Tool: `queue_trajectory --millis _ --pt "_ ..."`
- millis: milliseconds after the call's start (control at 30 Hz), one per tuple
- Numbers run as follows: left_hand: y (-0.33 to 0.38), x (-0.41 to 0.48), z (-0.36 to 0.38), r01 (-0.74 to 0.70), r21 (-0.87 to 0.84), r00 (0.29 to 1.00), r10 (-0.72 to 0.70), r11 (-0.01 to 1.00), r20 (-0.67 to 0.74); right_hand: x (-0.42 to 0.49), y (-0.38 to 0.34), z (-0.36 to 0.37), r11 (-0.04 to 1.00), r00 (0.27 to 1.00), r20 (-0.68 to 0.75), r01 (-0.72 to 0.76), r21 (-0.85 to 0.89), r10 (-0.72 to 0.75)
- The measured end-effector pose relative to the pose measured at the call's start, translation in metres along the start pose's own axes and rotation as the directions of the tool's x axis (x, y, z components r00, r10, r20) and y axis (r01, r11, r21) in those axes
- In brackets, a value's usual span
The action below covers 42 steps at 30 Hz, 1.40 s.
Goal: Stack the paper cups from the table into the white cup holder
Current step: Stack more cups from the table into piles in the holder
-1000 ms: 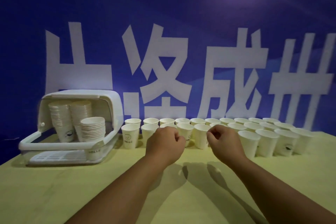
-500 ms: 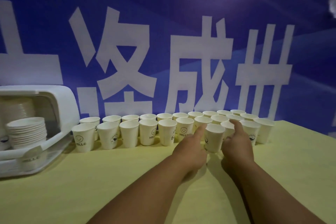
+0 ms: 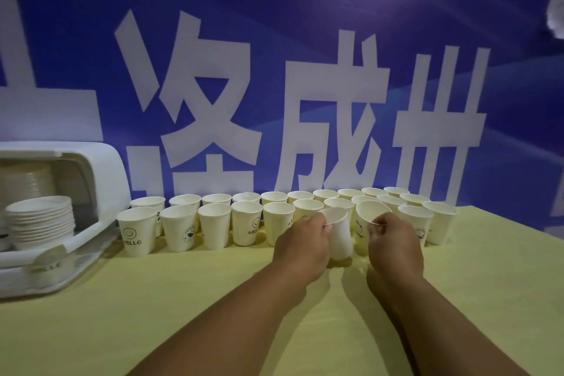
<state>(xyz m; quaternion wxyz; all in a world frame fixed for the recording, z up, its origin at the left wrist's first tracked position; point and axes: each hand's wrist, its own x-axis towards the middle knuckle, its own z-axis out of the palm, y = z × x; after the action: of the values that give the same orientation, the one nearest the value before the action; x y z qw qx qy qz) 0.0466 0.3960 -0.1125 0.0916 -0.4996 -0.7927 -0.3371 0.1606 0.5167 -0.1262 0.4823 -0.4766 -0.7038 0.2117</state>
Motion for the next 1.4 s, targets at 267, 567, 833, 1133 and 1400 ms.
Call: queue_trajectory --millis 267,567,833,1133,1400 --pt "-0.057 -0.026 -0.067 0.043 0.077 0.988 -0.031 0.996 -0.150 -0.048 -0.060 0.007 0.968 0.965 0.118 0.221 0.118 -0.235" --pt "-0.131 -0.060 -0.156 0.054 0.115 0.946 -0.014 0.992 -0.323 -0.095 -0.147 0.036 0.889 0.905 0.241 0.242 0.388 -0.351" --pt "-0.203 -0.081 -0.225 0.091 0.255 0.893 0.035 0.963 -0.449 -0.136 -0.224 0.088 0.791 0.872 0.282 0.174 0.586 -0.400" --pt "-0.263 -0.095 -0.273 0.113 0.165 0.706 0.038 0.980 -0.707 -0.167 -0.297 0.143 0.709 0.870 0.235 0.168 0.685 -0.433" --pt "-0.281 -0.103 -0.290 0.261 0.179 0.706 -0.061 0.949 -0.705 -0.185 -0.345 0.162 0.633 0.902 0.236 0.051 0.773 -0.361"
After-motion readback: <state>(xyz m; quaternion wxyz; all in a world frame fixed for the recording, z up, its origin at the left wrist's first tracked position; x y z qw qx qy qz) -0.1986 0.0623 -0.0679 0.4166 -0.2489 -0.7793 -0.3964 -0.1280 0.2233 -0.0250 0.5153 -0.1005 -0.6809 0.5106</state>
